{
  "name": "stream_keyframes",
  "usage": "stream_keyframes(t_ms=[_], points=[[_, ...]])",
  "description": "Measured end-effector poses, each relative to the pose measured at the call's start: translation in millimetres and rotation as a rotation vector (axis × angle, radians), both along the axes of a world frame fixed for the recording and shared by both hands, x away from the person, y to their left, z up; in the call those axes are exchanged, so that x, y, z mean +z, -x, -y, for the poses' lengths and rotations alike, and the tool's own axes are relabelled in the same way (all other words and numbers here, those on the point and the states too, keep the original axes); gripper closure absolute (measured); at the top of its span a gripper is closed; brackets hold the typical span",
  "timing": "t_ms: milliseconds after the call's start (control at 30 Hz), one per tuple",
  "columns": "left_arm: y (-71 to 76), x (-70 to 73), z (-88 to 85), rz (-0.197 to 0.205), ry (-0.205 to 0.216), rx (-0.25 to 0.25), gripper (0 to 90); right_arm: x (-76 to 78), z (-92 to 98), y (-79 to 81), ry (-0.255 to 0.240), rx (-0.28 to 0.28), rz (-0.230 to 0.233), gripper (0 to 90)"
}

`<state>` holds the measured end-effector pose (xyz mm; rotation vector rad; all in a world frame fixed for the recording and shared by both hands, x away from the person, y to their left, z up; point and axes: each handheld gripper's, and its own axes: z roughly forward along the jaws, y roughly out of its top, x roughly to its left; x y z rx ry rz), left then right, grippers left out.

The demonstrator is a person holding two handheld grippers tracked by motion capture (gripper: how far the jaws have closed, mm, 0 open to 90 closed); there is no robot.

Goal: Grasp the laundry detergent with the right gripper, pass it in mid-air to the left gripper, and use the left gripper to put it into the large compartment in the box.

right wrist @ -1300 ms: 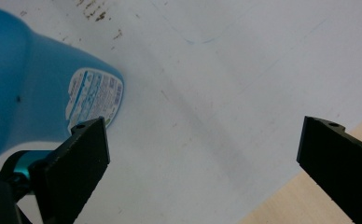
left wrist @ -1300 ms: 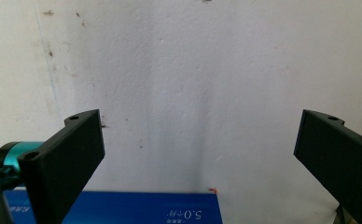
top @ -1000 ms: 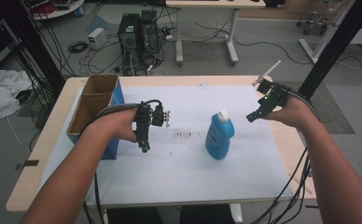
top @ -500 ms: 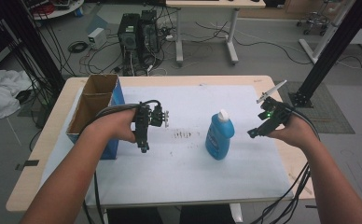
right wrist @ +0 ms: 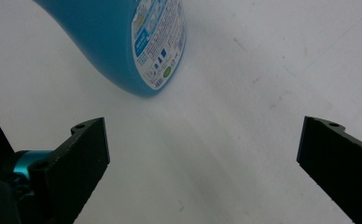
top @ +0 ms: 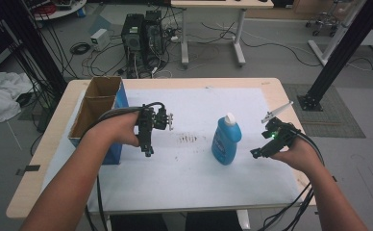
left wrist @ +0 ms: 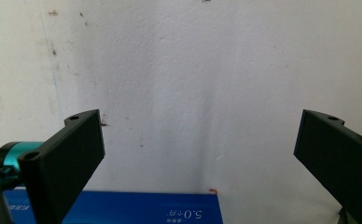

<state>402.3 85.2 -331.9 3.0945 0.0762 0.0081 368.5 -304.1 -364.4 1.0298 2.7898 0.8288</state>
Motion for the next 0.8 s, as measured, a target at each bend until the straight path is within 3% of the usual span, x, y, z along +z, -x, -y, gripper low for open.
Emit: stream_keyframes(t_ms=[200,467,800], points=[[0.0,-0.3,-0.4,0.001,0.003,-0.003,1.6,-16.2,-2.6,14.3,-0.032,-0.038,0.010,1.4],[-0.8,-1.5,-0.2,-0.001,0.004,-0.008,1.6,-24.9,-5.5,23.1,-0.056,-0.074,0.021,1.4],[-0.2,-1.6,-0.1,0.002,0.008,-0.010,1.6,-37.8,-12.4,35.8,-0.121,-0.178,0.058,1.4]])
